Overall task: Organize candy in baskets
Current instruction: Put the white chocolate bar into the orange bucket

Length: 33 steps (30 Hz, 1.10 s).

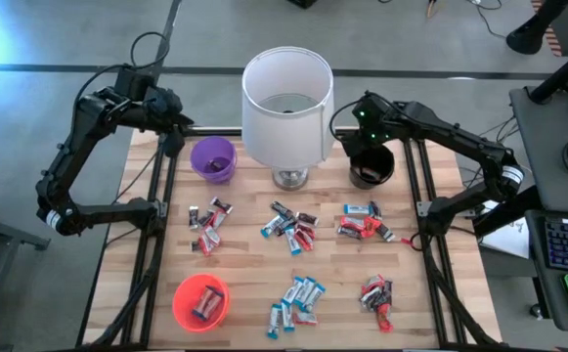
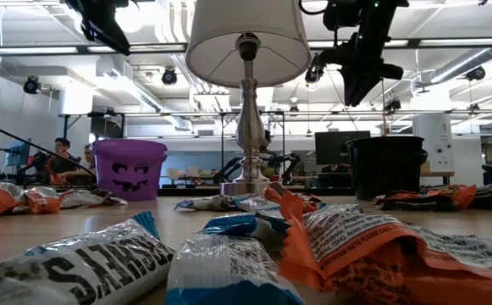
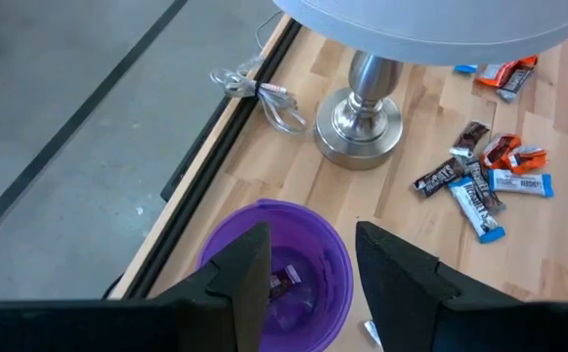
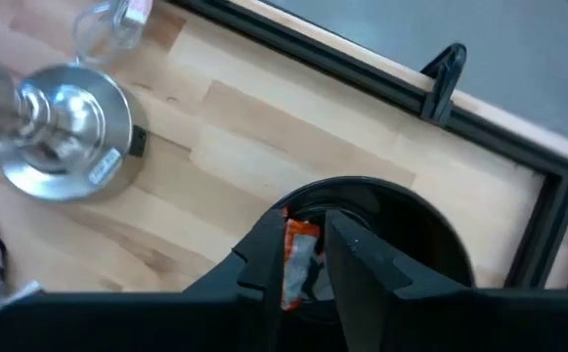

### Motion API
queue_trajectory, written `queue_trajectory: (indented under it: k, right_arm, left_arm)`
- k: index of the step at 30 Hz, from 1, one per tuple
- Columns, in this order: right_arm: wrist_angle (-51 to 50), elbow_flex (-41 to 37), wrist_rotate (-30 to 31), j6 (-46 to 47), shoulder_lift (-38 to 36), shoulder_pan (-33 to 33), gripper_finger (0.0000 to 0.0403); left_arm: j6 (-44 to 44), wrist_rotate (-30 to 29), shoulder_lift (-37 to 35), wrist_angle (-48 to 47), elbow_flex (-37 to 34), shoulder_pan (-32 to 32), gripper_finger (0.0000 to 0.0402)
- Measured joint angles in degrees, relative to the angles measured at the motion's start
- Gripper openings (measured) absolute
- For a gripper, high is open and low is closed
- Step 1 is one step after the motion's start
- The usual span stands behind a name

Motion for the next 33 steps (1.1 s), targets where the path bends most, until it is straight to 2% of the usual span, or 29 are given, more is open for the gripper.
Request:
queue_trajectory:
  k: [6,10,13,21,26,33]
  right_arm:
    - [-1.6,0.0,-1.0,-1.1,0.0,0.0,0.0131]
    - [-2.5,0.0,0.6,-1.7,0.0,0.0,0.017]
    - [-3.6,0.0,0.4,-1.7,0.0,-0.1,0.0186]
    - [-7.1,0.0,-0.8,0.3,0.1,-0.1,0.0166]
    - [-8.3,0.0,-7.5,-2.2,0.1,-0.1,0.0155]
    - [-8.5,0.0,-7.7,-2.8,-0.3,-0.1,0.0162]
  left_arm:
    - [-0.3,0.0,0.0,0.0,0.0,0.0,0.0134]
    - [-0.3,0.0,0.0,0.0,0.0,0.0,0.0134]
    - [-0.3,0.0,0.0,0.0,0.0,0.0,0.0134]
    - [-0.5,0.1,0.0,0.0,0.0,0.0,0.0134]
    - [-1.3,0.2,0.0,-2.9,0.0,-0.1,0.0134]
    - [-1.5,0.2,0.0,-7.8,0.0,-2.6,0.0134]
